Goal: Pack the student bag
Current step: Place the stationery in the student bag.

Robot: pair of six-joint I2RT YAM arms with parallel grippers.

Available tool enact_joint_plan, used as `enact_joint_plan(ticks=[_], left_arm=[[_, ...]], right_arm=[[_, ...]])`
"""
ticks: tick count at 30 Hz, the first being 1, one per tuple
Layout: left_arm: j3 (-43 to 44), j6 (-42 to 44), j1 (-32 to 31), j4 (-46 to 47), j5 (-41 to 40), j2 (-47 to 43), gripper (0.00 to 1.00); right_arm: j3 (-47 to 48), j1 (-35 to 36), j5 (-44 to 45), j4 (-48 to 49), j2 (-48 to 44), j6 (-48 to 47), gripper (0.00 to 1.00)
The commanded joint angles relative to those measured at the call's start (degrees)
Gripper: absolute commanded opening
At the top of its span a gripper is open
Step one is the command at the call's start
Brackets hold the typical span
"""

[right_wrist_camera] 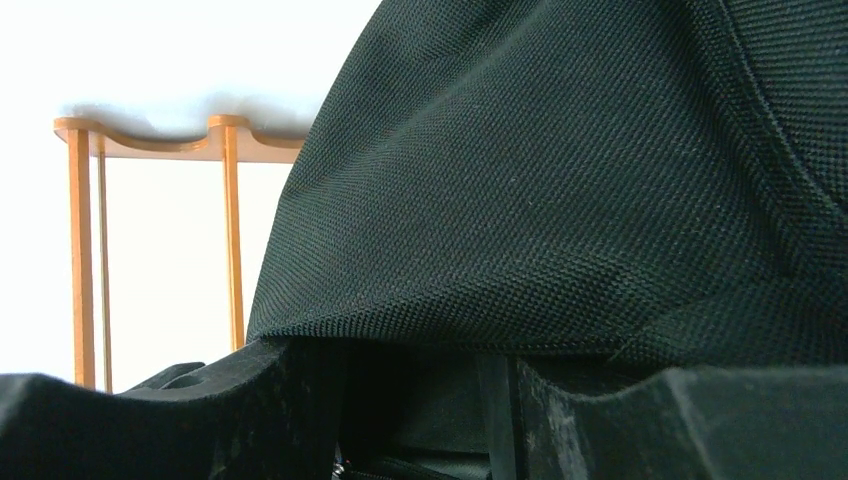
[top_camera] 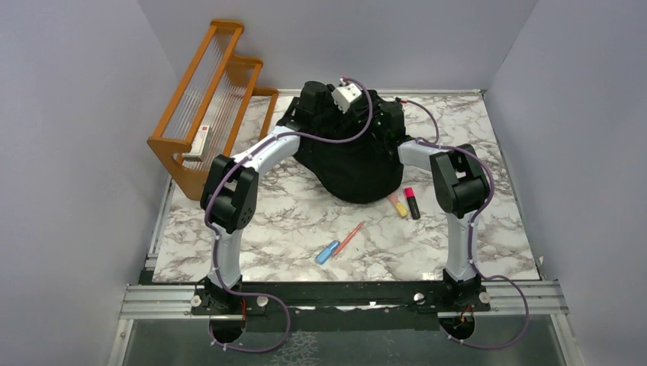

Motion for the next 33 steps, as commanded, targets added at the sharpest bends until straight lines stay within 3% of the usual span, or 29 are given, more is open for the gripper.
enact_joint_plan(ticks=[1, 8, 15, 18, 25, 33], left_arm=[[3.6, 5.8, -2.8, -2.3, -5.3, 3.3, 0.73], [7.2, 9.3, -3.5, -2.6, -15.3, 8.2, 0.71], [9.4, 11.3, -3.5, -0.5, -21.4, 10.4, 0.55], [9.8, 11.3, -3.5, -0.5, -21.4, 10.8, 0.43], [8.9, 8.0, -3.4, -0.6, -18.6, 9.3, 0.0], [6.7, -0.4, -2.7, -5.1, -18.9, 4.8, 0.0]], right_arm=[[-0.6, -0.7, -1.0, 1.2, -2.7, 0.0, 0.53], [-0.7, -0.8, -1.7, 0.9, -3.5, -0.8, 0.53], [-1.6, -0.8, -2.2, 0.9, -4.2, -1.5, 0.53], [-2.1, -0.8, -2.2, 0.9, -4.6, -1.8, 0.53], [-4.0, -0.9, -2.8, 1.6, -5.9, -3.9, 0.53], [-8.6, -0.9, -9.2, -1.4, -13.7, -11.8, 0.53]])
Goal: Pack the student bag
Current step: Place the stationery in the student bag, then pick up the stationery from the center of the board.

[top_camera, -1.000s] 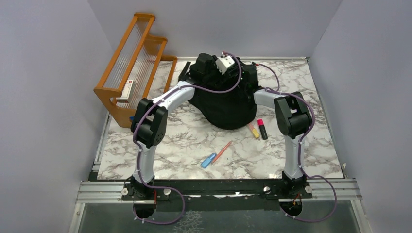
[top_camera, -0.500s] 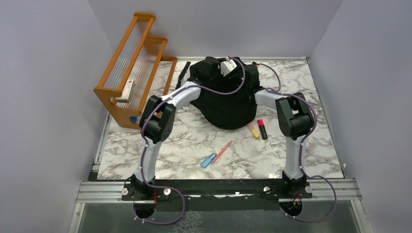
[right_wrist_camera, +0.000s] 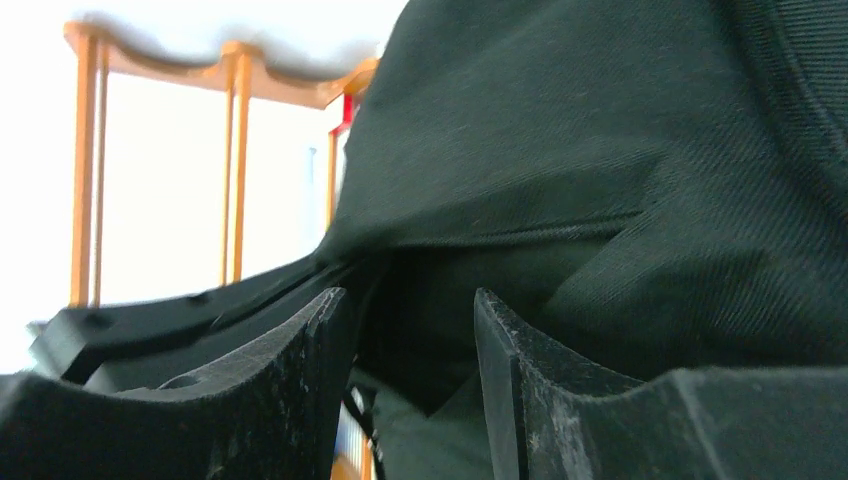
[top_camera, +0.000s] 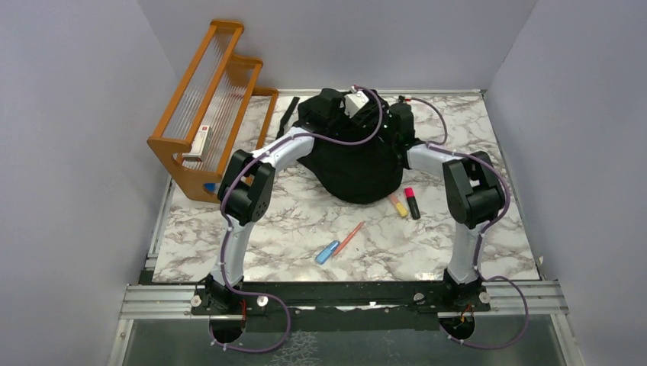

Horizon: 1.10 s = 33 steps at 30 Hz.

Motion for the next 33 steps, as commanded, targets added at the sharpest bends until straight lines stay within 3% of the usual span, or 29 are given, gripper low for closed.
enact_joint_plan(ticks=[1, 7, 14, 18, 23, 29, 33], left_arm=[[-0.8, -7.3, 1.2, -2.7, -0.1, -5.5, 0.0], [-1.8, -16.0, 4.7, -6.9, 1.3, -9.4, 0.0], [-7.2, -19.6, 6.4, -8.0, 1.3, -15.1, 0.0], [-11.1, -21.0, 6.6, -6.2, 1.3, -17.1, 0.0], [-14.2, -23.0, 6.8, -4.7, 2.6, -17.7, 0.0], [-17.2, -24.4, 6.8, -3.1, 3.3, -19.1, 0.0], [-18.1, -23.9, 6.8, -2.8, 3.1, -19.4, 0.0]], right_arm=[[-2.9, -0.2, -5.8, -2.0, -8.2, -7.0, 0.53], [-10.8, -0.3, -11.4, -7.6, -17.9, -13.9, 0.52], [-15.8, -0.3, -4.5, -28.6, -30.9, -24.4, 0.53], [-17.8, -0.2, 1.6, -43.0, -38.1, -23.7, 0.53], [-22.1, -0.2, 1.9, -52.2, -44.5, -21.6, 0.53], [-25.9, -0.1, 16.8, -56.0, -50.0, -19.9, 0.54], [-22.3, -0.3, 26.2, -57.3, -44.3, -22.8, 0.57]])
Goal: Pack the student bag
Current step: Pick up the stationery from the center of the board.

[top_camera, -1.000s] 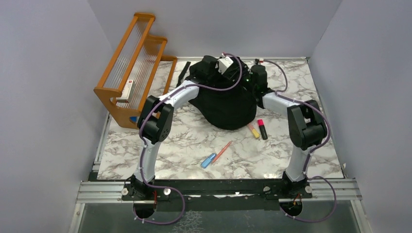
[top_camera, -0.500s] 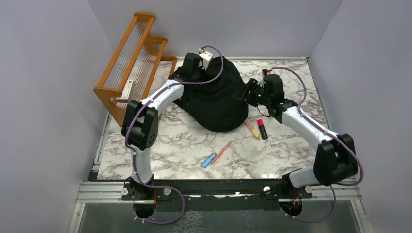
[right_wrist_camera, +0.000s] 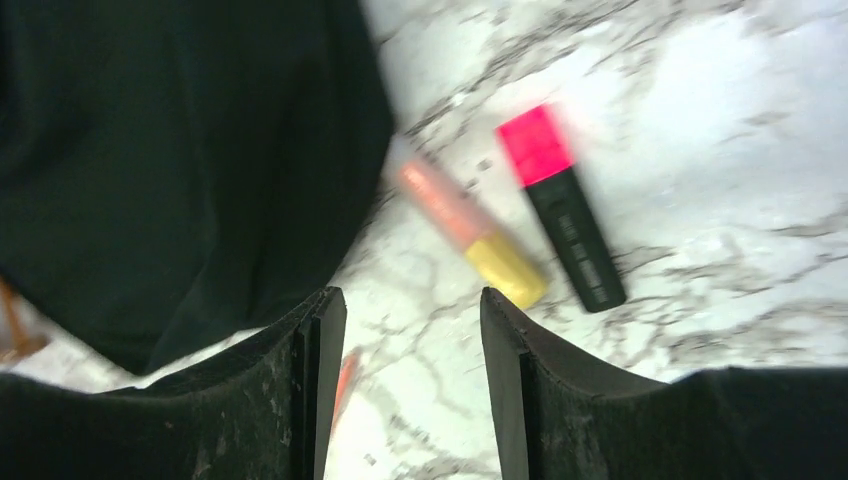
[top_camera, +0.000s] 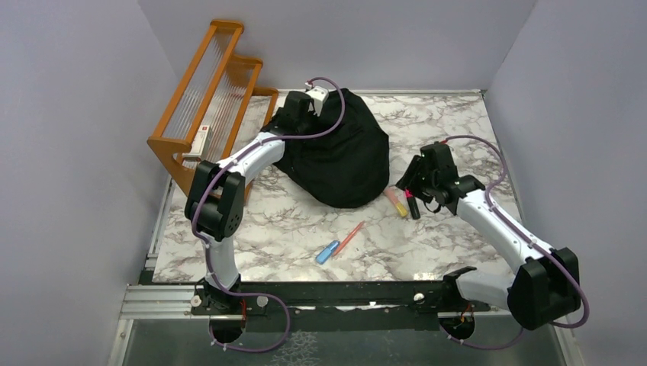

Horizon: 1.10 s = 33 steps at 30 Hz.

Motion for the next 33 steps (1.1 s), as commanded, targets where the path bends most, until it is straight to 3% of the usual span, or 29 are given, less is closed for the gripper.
enact_joint_plan(ticks=[1, 5, 10, 22, 33], left_arm=[[-1.2, -0.9, 0.2, 1.7, 0.8, -3.6, 0.0], [-1.8, -0.5, 0.2, 2.2, 0.3, -3.9, 0.0], [-2.8, 0.0, 0.2, 2.7, 0.0, -4.7, 0.0], [-2.4, 0.0, 0.2, 2.4, 1.1, -3.6, 0.0], [-2.2, 0.1, 0.2, 2.3, 1.6, -2.8, 0.0]], right_arm=[[5.5, -0.5, 13.9, -4.8, 7.0, -3.4, 0.57], [12.7, -1.0, 10.9, -10.4, 18.5, -7.8, 0.59], [13.5, -2.0, 8.1, -11.1, 24.5, -10.5, 0.6], [9.7, -7.1, 5.3, -9.8, 27.4, -13.0, 0.61], [7.9, -8.0, 1.8, -8.2, 29.5, -14.6, 0.49]])
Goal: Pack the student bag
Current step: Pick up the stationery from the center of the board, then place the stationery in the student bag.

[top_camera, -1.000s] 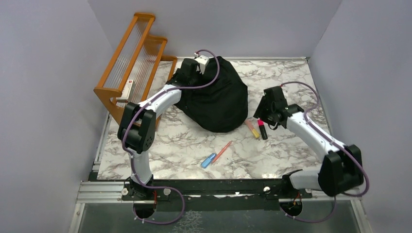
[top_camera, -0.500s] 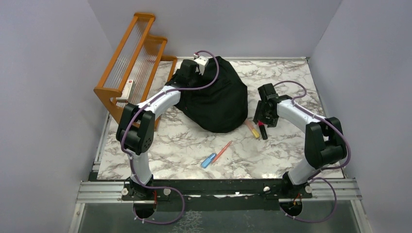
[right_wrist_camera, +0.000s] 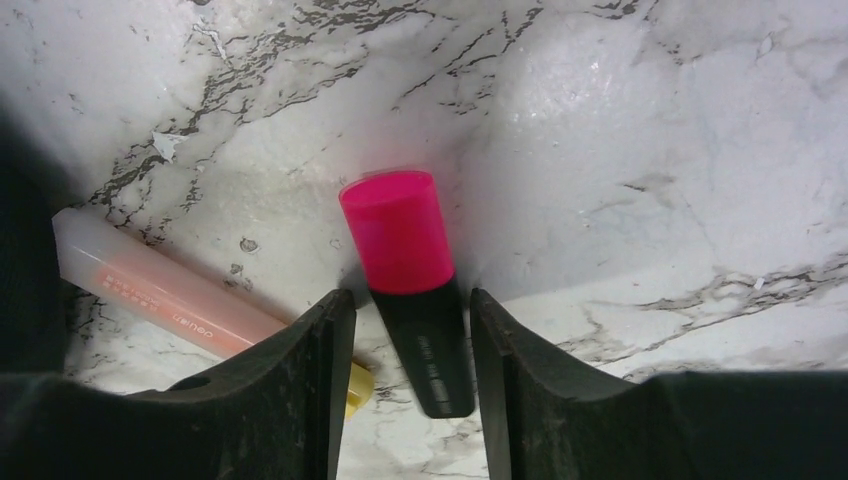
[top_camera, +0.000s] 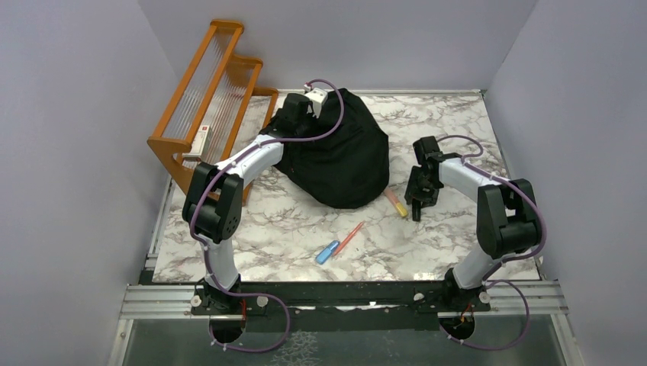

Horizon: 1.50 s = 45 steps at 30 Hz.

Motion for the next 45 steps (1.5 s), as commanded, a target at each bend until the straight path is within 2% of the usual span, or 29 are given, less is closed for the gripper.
enact_joint_plan(ticks=[1, 7, 15, 18, 21, 25, 27, 33, 40, 45], left_arm=[[0.4, 0.0, 0.2, 0.4, 1.6, -1.3, 0.0], [0.5, -0.1, 0.2, 0.3, 2.0, -0.9, 0.0], [0.7, 0.0, 0.3, 0.2, 1.8, -0.9, 0.0], [0.7, -0.3, 0.3, 0.3, 2.3, -0.9, 0.0], [0.6, -0.5, 0.2, 0.5, 2.3, -0.8, 0.0], [0.5, -0.9, 0.3, 0.7, 3.7, -1.0, 0.0], [0.4, -1.0, 0.3, 0.9, 4.1, -1.2, 0.0], [0.0, -1.0, 0.2, 1.4, 4.3, -1.6, 0.0], [-0.2, -1.1, 0.2, 1.7, 4.4, -1.8, 0.0], [-0.2, -1.4, 0.3, 1.6, 4.2, -1.8, 0.0]], right_arm=[[-1.5, 0.0, -1.0, 0.5, 0.9, -0.9, 0.45], [-1.3, 0.0, -1.6, 0.9, -2.4, -0.1, 0.22], [2.9, 0.0, 2.3, 4.0, -14.9, -0.6, 0.06], [3.1, 0.0, -3.6, 13.0, -20.5, -0.8, 0.01], [2.7, 0.0, -13.4, 22.5, -21.9, 4.9, 0.01], [1.8, 0.7, -25.4, 37.1, -18.0, 17.2, 0.01], [4.1, 2.2, -27.9, 41.1, -14.4, 18.8, 0.01], [15.6, 6.8, -34.3, 39.6, -1.7, 19.5, 0.01], [25.6, 13.9, -35.0, 31.9, 10.0, 19.4, 0.01], [31.7, 16.5, -35.7, 25.8, 17.2, 18.7, 0.01]])
